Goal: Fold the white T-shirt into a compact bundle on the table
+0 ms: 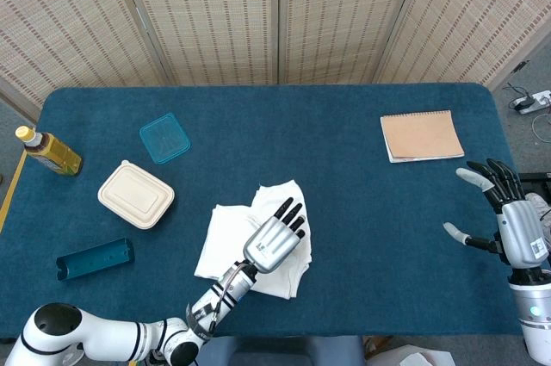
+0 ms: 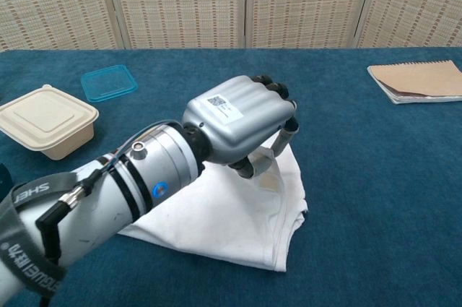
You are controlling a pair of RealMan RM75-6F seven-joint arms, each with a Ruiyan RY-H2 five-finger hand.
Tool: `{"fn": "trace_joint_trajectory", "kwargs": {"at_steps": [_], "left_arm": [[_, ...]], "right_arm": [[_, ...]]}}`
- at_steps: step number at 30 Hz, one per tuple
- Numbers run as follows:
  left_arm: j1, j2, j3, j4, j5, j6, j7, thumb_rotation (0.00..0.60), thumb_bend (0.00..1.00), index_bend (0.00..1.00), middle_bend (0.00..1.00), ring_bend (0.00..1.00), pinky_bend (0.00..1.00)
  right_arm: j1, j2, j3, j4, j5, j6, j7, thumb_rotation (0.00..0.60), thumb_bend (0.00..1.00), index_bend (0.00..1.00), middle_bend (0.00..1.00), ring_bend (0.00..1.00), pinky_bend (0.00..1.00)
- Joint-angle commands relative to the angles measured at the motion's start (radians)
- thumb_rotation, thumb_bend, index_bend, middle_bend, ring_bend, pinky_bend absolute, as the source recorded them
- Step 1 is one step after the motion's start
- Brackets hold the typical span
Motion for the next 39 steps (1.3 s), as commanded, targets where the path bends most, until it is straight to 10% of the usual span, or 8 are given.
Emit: {"fn": "trace_joint_trajectory", "kwargs": {"at_steps": [1,26,30,34,39], "left_arm": [[-0.023,-0.019,-0.033,0.015,-0.033,-0.012,0.028,0.600,0.39,0.67,0.29,0.13,0.09],[-0.151,-0.191,-0.140,0.280,-0.172,-0.033,0.084,0.600,0.39,0.62,0.28,0.13,0.09],[-0.160,-0.225,-0.158,0.304,-0.211,-0.016,0.110,0.600,0.35,0.45,0.19,0.10,0.09],[-0.169,-0.259,-0.189,0.301,-0.279,0.014,0.176,0.600,0.15,0.04,0.00,0.00,0.07],[-0.170,-0.263,-0.212,0.265,-0.314,0.033,0.176,0.600,0.12,0.00,0.00,0.00,0.05]], "right_arm": [[-0.002,0.001,0.001,0.001,0.001,0.003,0.002,0.600,0.07,0.22,0.15,0.03,0.02],[-0.023,0.014,0.001,0.011,0.009,0.017,0.022,0.600,0.07,0.22,0.15,0.03,0.02],[-0.024,0.014,0.002,0.014,0.010,0.017,0.025,0.600,0.07,0.22,0.15,0.03,0.02],[-0.027,0.017,0.002,0.014,0.012,0.017,0.025,0.600,0.07,0.22,0.15,0.04,0.02],[-0.033,0.022,0.004,0.011,0.014,0.024,0.025,0.600,0.07,0.22,0.15,0.03,0.02]]}}
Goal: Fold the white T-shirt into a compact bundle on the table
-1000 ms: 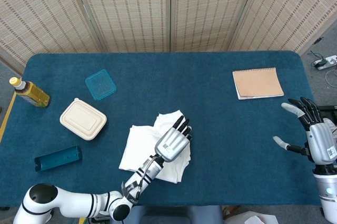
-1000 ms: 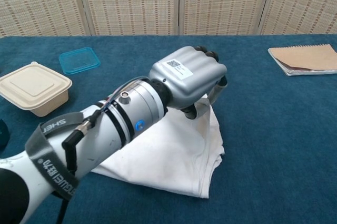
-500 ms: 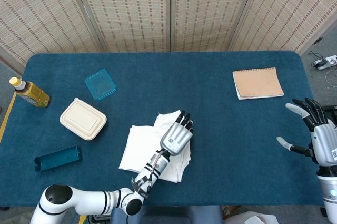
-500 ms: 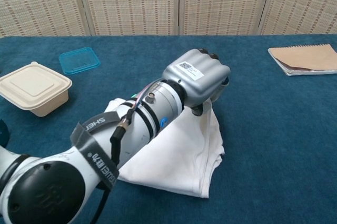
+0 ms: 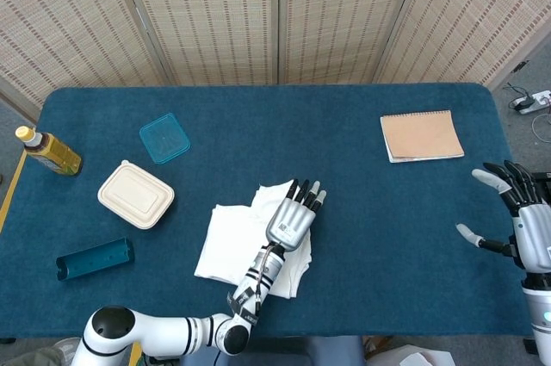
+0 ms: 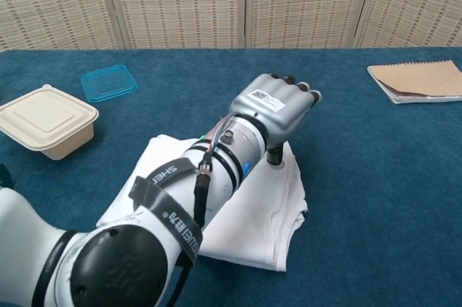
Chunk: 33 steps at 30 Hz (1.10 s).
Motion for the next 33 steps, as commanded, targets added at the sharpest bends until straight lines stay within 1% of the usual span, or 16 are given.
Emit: {"fn": "trace_joint_trajectory", "kwargs": {"at_steps": [1,3,7,11,14,16,17,18,20,23,25,29,33], "left_arm": [[0.004,0.007,-0.012,-0.035,-0.018,0.015,-0.004,0.600,0.12,0.00,0.00,0.00,0.05],[0.022,0.035,-0.016,-0.090,-0.032,0.026,-0.014,0.600,0.12,0.00,0.00,0.00,0.05],[0.083,0.128,-0.012,-0.242,-0.058,0.065,-0.037,0.600,0.12,0.00,0.00,0.00,0.05],[0.168,0.267,0.005,-0.423,-0.098,0.103,-0.074,0.600,0.12,0.00,0.00,0.00,0.05],[0.225,0.375,0.042,-0.528,-0.082,0.124,-0.113,0.600,0.12,0.00,0.00,0.00,0.05],[0.271,0.448,0.078,-0.585,-0.047,0.150,-0.153,0.600,0.13,0.02,0.00,0.00,0.05],[0.296,0.480,0.096,-0.607,-0.029,0.166,-0.175,0.600,0.14,0.04,0.00,0.00,0.05],[0.317,0.510,0.114,-0.627,-0.008,0.174,-0.201,0.600,0.15,0.06,0.00,0.00,0.05],[0.369,0.576,0.157,-0.655,0.038,0.199,-0.263,0.600,0.17,0.08,0.00,0.00,0.05],[0.441,0.662,0.219,-0.676,0.102,0.235,-0.348,0.600,0.17,0.11,0.00,0.00,0.05],[0.494,0.719,0.260,-0.686,0.132,0.271,-0.397,0.600,0.17,0.12,0.00,0.00,0.05],[0.578,0.790,0.315,-0.679,0.188,0.327,-0.499,0.600,0.17,0.12,0.00,0.00,0.05],[0.660,0.843,0.364,-0.661,0.235,0.384,-0.589,0.600,0.17,0.12,0.00,0.00,0.05]], "right_arm": [[-0.002,0.004,0.000,-0.002,0.001,0.000,0.001,0.600,0.07,0.22,0.15,0.03,0.02],[-0.002,0.007,0.001,-0.001,0.001,-0.001,0.001,0.600,0.07,0.22,0.15,0.04,0.02],[-0.001,0.018,-0.002,-0.001,-0.002,-0.008,0.010,0.600,0.07,0.22,0.15,0.03,0.02],[0.001,0.033,-0.009,-0.003,-0.008,-0.024,0.013,0.600,0.08,0.23,0.16,0.03,0.02],[0.003,0.050,-0.022,-0.004,-0.019,-0.042,0.011,0.600,0.14,0.23,0.16,0.04,0.02],[0.006,0.066,-0.034,-0.007,-0.026,-0.061,0.008,0.600,0.21,0.23,0.17,0.05,0.08],[0.007,0.072,-0.039,-0.007,-0.028,-0.069,0.002,0.600,0.23,0.23,0.18,0.06,0.10],[0.008,0.081,-0.046,-0.008,-0.032,-0.081,-0.005,0.600,0.26,0.23,0.21,0.09,0.12],[0.010,0.096,-0.057,-0.013,-0.033,-0.102,-0.026,0.600,0.28,0.23,0.25,0.12,0.16],[0.013,0.109,-0.067,-0.016,-0.025,-0.128,-0.065,0.600,0.29,0.24,0.27,0.15,0.21],[0.015,0.115,-0.075,-0.015,-0.019,-0.149,-0.085,0.600,0.30,0.26,0.27,0.15,0.22],[0.009,0.116,-0.086,-0.011,-0.004,-0.165,-0.140,0.600,0.30,0.27,0.27,0.17,0.22],[-0.002,0.116,-0.106,-0.012,-0.004,-0.177,-0.145,0.600,0.30,0.27,0.27,0.17,0.22]]}}
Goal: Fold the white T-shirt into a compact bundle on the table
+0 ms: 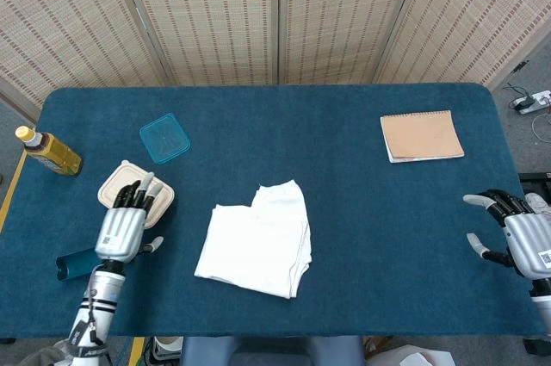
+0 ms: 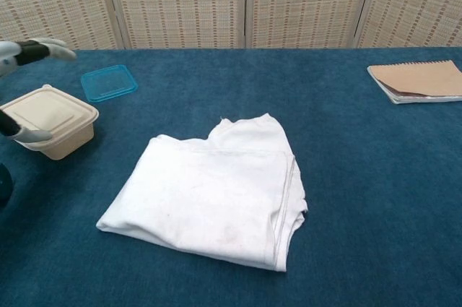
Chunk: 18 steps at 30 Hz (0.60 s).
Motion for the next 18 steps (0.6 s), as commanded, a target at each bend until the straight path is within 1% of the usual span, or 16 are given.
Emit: {"fn": "trace_joint_trajectory", "kwargs": {"at_steps": [1,8,11,13,18], "left_arm": [[0.089,0.053,0.061,0.021,0.062,0.079,-0.093,0.600,0.17,0.12,0.00,0.00,0.05],[0.221,0.095,0.125,0.067,0.151,0.190,-0.207,0.600,0.17,0.14,0.01,0.00,0.05],[0.267,0.109,0.157,0.088,0.185,0.222,-0.199,0.600,0.17,0.14,0.02,0.01,0.05],[0.298,0.119,0.177,0.086,0.202,0.240,-0.194,0.600,0.17,0.14,0.02,0.01,0.05],[0.351,0.139,0.203,0.073,0.250,0.270,-0.200,0.600,0.17,0.15,0.02,0.01,0.05]], "right_arm": [[-0.009,0.002,-0.017,0.004,-0.003,-0.008,0.008,0.600,0.30,0.27,0.27,0.17,0.22],[-0.021,-0.003,-0.047,0.026,-0.037,-0.007,0.003,0.600,0.32,0.27,0.27,0.17,0.22],[-0.026,-0.010,-0.056,0.026,-0.056,0.003,-0.008,0.600,0.32,0.28,0.27,0.17,0.22],[-0.034,-0.026,-0.053,0.034,-0.064,0.027,-0.026,0.600,0.32,0.28,0.27,0.17,0.22],[-0.049,-0.066,-0.044,0.058,-0.080,0.082,-0.062,0.600,0.32,0.28,0.27,0.17,0.22]]}}
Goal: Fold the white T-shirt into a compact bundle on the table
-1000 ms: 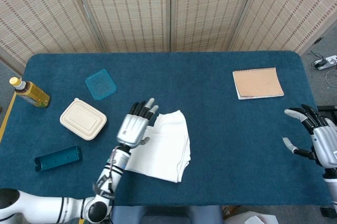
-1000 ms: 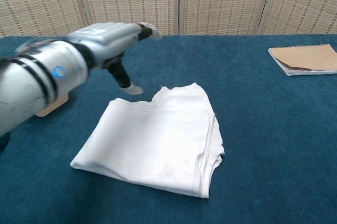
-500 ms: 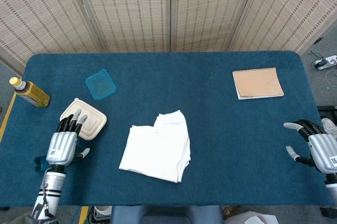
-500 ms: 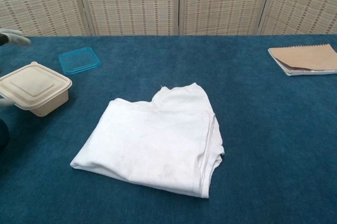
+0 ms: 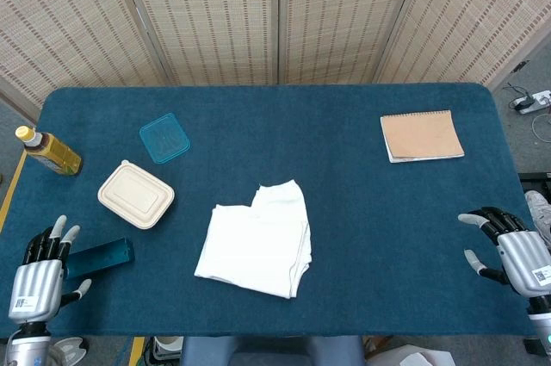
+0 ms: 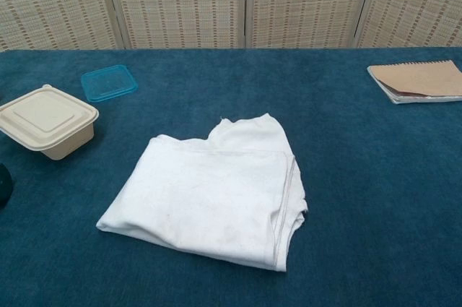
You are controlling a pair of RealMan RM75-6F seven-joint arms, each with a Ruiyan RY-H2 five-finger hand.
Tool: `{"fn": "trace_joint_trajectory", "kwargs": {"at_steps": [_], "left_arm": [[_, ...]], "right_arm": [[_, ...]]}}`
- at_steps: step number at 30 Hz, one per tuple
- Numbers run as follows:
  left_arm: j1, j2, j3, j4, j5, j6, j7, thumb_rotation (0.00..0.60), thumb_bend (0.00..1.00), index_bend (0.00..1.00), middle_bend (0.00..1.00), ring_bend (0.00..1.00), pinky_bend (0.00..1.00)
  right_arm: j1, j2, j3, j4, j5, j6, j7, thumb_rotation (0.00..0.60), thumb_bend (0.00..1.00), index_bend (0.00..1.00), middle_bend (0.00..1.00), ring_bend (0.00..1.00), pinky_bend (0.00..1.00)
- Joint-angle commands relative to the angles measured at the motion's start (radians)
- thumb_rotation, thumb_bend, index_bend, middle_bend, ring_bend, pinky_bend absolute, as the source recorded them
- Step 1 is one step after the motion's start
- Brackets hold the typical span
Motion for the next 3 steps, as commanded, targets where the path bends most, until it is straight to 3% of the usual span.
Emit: {"fn": "trace_joint_trajectory", "kwargs": {"at_steps": [1,3], "left_arm": [[0.028,0.012,0.017,-0.003,0.037,0.021,0.001,0.600,0.17,0.15,0.02,0.01,0.05],[0.040,0.014,0.019,-0.003,0.055,0.024,0.018,0.600,0.17,0.15,0.02,0.01,0.05]], "right_arm": [[-0.009,-0.024,0.007,0.019,-0.015,0.029,-0.028,0.600,0.32,0.28,0.27,0.17,0.22],[-0.010,-0.040,0.013,0.029,-0.019,0.044,-0.043,0.600,0.32,0.28,0.27,0.17,0.22]]}}
